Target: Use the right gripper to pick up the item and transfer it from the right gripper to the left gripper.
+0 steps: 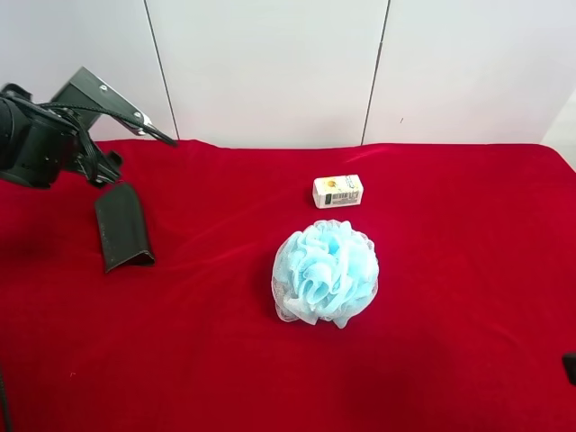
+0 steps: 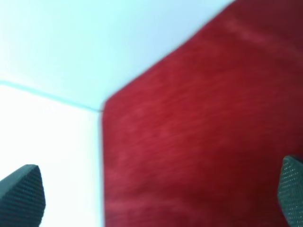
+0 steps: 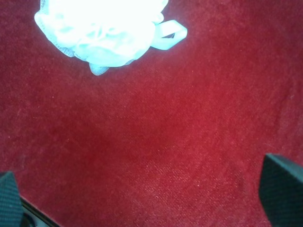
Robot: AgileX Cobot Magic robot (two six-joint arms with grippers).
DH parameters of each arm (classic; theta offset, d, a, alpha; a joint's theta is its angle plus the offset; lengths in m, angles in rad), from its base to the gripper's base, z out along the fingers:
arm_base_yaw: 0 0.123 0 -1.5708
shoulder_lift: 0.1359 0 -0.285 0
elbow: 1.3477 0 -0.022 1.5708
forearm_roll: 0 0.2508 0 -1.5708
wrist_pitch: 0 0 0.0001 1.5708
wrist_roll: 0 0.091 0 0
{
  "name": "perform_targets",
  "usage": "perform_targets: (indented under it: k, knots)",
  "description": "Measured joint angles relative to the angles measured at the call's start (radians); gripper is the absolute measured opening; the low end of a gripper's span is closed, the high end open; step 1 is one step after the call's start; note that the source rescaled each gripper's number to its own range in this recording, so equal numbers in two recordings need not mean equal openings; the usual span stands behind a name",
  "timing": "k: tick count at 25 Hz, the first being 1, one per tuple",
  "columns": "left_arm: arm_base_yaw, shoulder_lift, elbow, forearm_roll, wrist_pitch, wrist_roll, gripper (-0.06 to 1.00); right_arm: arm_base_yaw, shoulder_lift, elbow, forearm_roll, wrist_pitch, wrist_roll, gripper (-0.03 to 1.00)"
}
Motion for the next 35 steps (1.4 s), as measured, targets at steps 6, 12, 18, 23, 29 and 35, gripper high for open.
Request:
perform_targets:
  k: [6,12,18,23,29,35]
  knots:
    - [0.000,-0.107,0.000,-0.141,-0.022,0.126,0.98,0.000,0.000,0.000,0.000,0.000,0.000,1.00]
    - [-0.010,-0.264,0.018,-0.314,0.097,0.343,0.98,0.000,0.000,0.000,0.000,0.000,0.000,1.00]
    - [-0.072,-0.445,0.075,-0.319,0.068,0.363,0.98,0.000,0.000,0.000,0.000,0.000,0.000,1.00]
    - [-0.164,-0.585,0.140,-0.319,0.009,0.366,0.98,0.000,0.000,0.000,0.000,0.000,0.000,1.00]
    - [-0.289,-0.697,0.219,-0.321,-0.025,0.268,0.98,0.000,0.000,0.000,0.000,0.000,0.000,1.00]
    - [-0.331,-0.717,0.243,-0.323,0.016,0.186,0.98,0.000,0.000,0.000,0.000,0.000,0.000,1.00]
